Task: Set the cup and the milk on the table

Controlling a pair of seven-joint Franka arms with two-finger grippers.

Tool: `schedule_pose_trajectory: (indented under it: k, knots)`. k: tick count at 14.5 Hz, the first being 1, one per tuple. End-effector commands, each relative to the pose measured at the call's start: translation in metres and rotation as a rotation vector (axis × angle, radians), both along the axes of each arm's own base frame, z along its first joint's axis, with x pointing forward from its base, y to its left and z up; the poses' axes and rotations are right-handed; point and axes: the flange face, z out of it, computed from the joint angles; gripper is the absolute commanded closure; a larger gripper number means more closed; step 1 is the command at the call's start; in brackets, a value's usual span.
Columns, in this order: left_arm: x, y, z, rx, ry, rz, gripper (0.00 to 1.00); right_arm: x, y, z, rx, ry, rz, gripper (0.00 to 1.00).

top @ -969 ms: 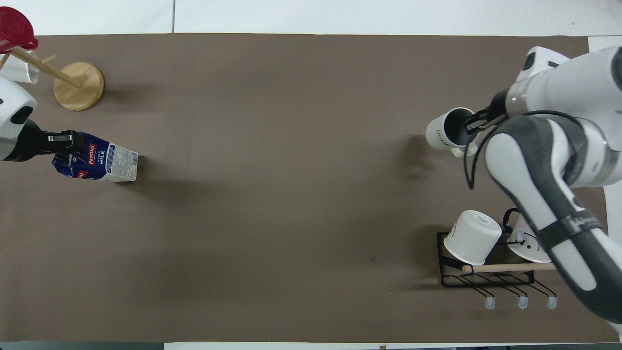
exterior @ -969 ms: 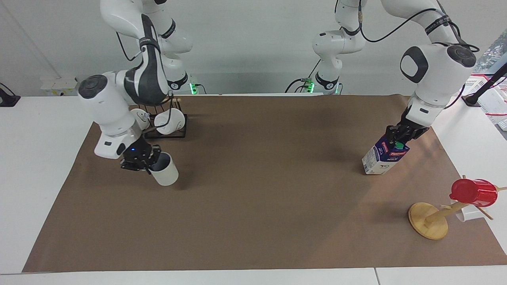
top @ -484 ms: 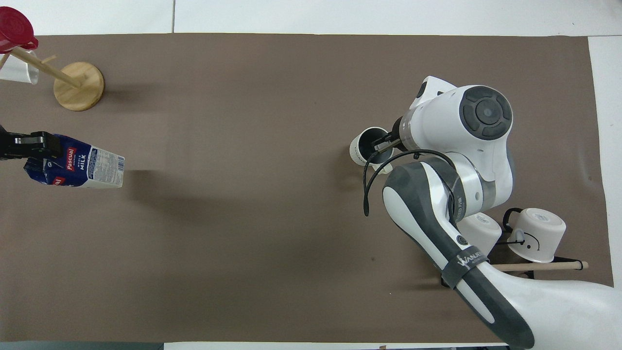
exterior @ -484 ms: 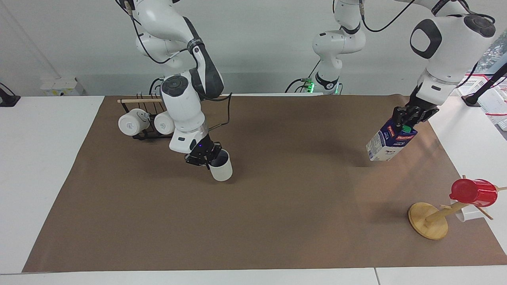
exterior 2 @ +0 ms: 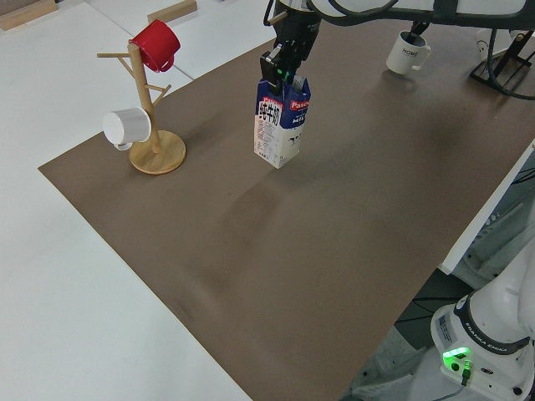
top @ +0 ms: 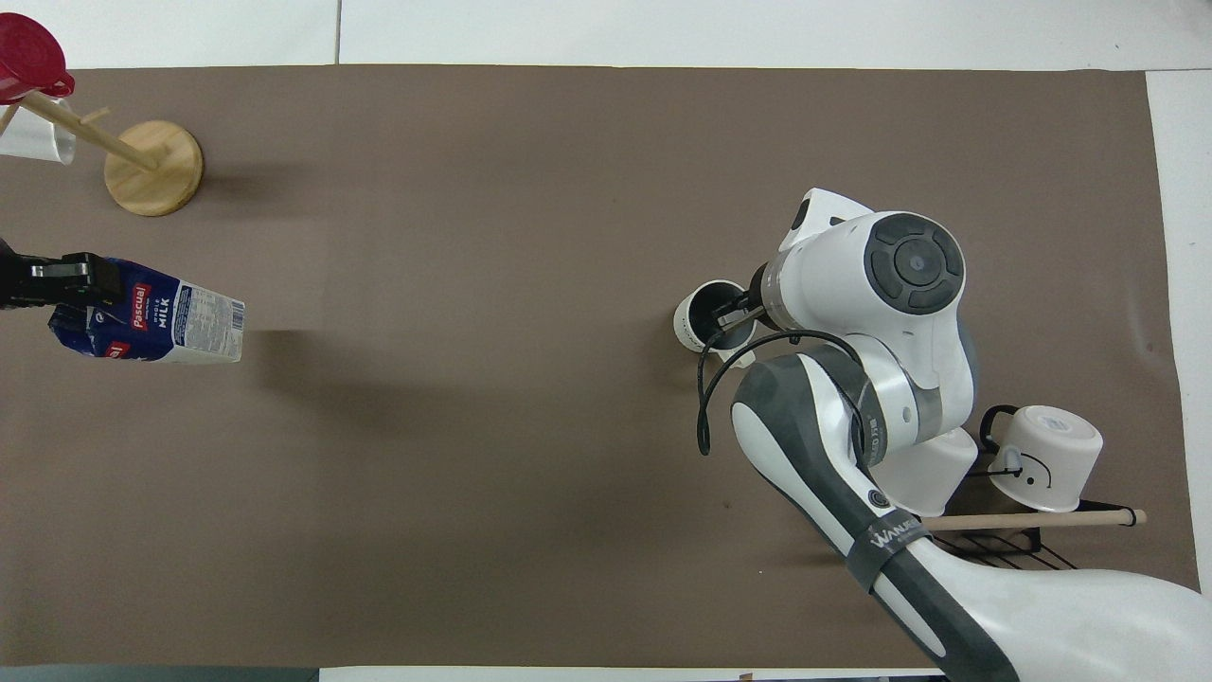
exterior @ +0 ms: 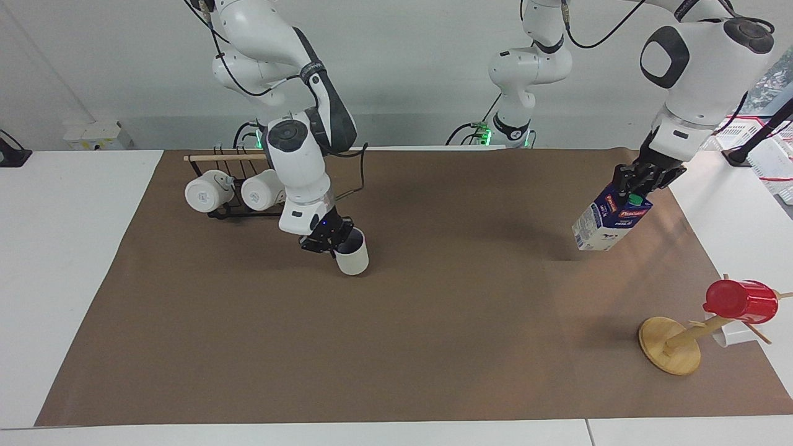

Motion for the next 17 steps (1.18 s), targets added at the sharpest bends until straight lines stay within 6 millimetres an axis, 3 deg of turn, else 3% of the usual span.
schedule_pose_trajectory:
  k: [1, 4, 6, 9, 10, 11, 14, 16, 17]
  knots:
    - [0.010, -0.034, 0.001, 0.019, -0.006, -0.007, 1.00, -0.012, 0.012, 0.005, 0.013, -0.024, -0.045, 1.00]
    - [0.018, -0.092, -0.004, 0.032, -0.022, 0.020, 1.00, -0.013, 0.019, -0.007, 0.016, -0.018, -0.070, 1.00]
    - [0.024, -0.137, -0.008, 0.038, -0.027, 0.045, 1.00, -0.018, 0.036, -0.013, 0.020, -0.014, -0.074, 1.00]
    - [0.022, -0.197, -0.010, 0.033, -0.036, 0.075, 1.00, -0.017, 0.034, -0.013, 0.020, -0.016, -0.077, 0.99]
    - [0.017, -0.218, -0.014, 0.035, -0.036, 0.084, 1.00, -0.019, 0.033, -0.015, 0.018, -0.011, -0.083, 0.31]
    - [0.010, -0.243, -0.021, 0.052, -0.037, 0.086, 1.00, -0.018, 0.032, -0.015, 0.019, -0.013, -0.085, 0.00]
    - [0.001, -0.302, -0.024, 0.036, -0.050, 0.122, 1.00, -0.015, 0.029, -0.010, 0.023, -0.019, -0.092, 0.00]
    - [-0.004, -0.341, -0.033, 0.030, -0.046, 0.131, 1.00, -0.010, 0.017, 0.012, 0.032, -0.042, -0.115, 0.00]
    - [-0.009, -0.359, -0.039, 0.031, -0.042, 0.140, 1.00, -0.005, 0.000, 0.028, 0.033, -0.043, -0.145, 0.00]
